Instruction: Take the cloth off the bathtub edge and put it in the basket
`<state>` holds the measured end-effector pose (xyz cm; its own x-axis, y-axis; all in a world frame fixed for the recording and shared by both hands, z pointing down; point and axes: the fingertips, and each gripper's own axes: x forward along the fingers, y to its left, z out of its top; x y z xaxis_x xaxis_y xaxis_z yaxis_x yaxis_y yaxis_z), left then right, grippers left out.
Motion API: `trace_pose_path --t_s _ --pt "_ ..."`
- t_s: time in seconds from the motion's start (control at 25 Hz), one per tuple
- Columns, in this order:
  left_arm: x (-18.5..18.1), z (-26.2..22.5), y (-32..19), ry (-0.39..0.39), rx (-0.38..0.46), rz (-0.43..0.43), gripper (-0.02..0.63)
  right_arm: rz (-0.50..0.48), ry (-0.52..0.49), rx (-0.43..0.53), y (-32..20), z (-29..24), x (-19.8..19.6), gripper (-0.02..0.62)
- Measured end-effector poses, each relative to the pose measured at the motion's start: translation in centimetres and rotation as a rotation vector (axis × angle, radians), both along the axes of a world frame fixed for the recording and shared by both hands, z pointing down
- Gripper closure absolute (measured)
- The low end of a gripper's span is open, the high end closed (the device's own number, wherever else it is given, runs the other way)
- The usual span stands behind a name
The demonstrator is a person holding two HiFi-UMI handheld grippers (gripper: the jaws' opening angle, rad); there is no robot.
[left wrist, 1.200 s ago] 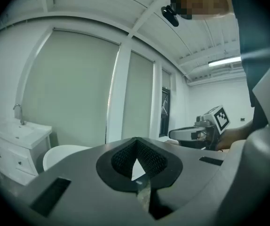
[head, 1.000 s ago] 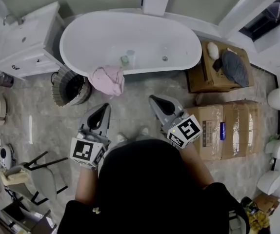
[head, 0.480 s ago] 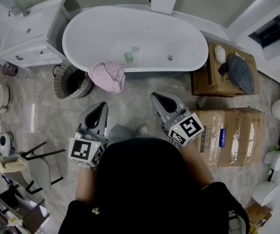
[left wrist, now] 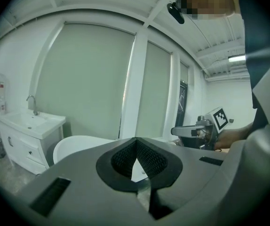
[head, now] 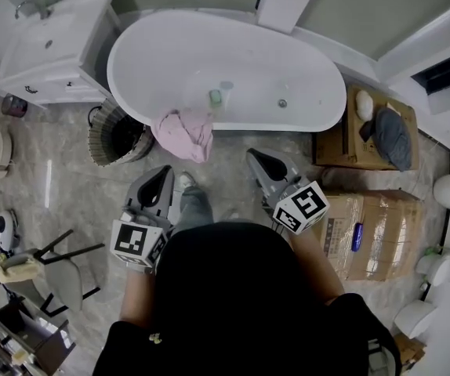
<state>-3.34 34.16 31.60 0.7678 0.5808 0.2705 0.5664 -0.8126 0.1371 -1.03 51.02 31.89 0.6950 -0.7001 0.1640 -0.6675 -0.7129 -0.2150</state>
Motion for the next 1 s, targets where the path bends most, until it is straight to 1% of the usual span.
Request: trace_pose_path --t_s 0.16,0.28,0.48,0.68,0.8,0.84,0.88,0.92,1.0 --pt "5.3 0.4 -3.8 -0.022 -0.026 -0.005 0.594 -0.002 -0.023 -0.018 -3.7 0.7 5.0 0.598" --pt "8.9 0.0 -6.5 -0.015 -0.044 0.002 0.594 -0.002 -0.033 -0.030 -6.4 0.9 8.3 0.598" --pt "13.0 0.1 -10.5 -0.018 -0.070 0.017 0.594 -0.007 -0.046 -0.060 -10.7 1.8 13.0 0.598" --pt "14.4 0.9 -13.8 -0.012 -0.049 0.025 0.593 -0.040 -0.091 -0.084 -14.8 3.9 15.6 0.598" --pt "14.4 1.5 -15.2 -0.041 -0.057 -0.009 0.594 -0.074 -0.120 -0.108 -16.6 5.1 16.4 0.597" --pt "14.3 1.6 -15.5 -0.061 -0.064 -0.028 0.594 -0.086 -0.131 -0.116 -17.0 5.6 16.6 0.589" --pt "14.3 1.7 -15.7 -0.082 -0.069 -0.044 0.594 -0.098 -0.144 -0.125 -17.4 6.0 16.9 0.552" --pt "14.2 2.0 -16.0 -0.090 -0.064 -0.054 0.594 -0.109 -0.157 -0.133 -17.8 6.6 17.2 0.540" --pt "14.4 2.8 -16.5 -0.080 -0.048 -0.063 0.593 -0.132 -0.181 -0.149 -18.3 7.8 18.0 0.530"
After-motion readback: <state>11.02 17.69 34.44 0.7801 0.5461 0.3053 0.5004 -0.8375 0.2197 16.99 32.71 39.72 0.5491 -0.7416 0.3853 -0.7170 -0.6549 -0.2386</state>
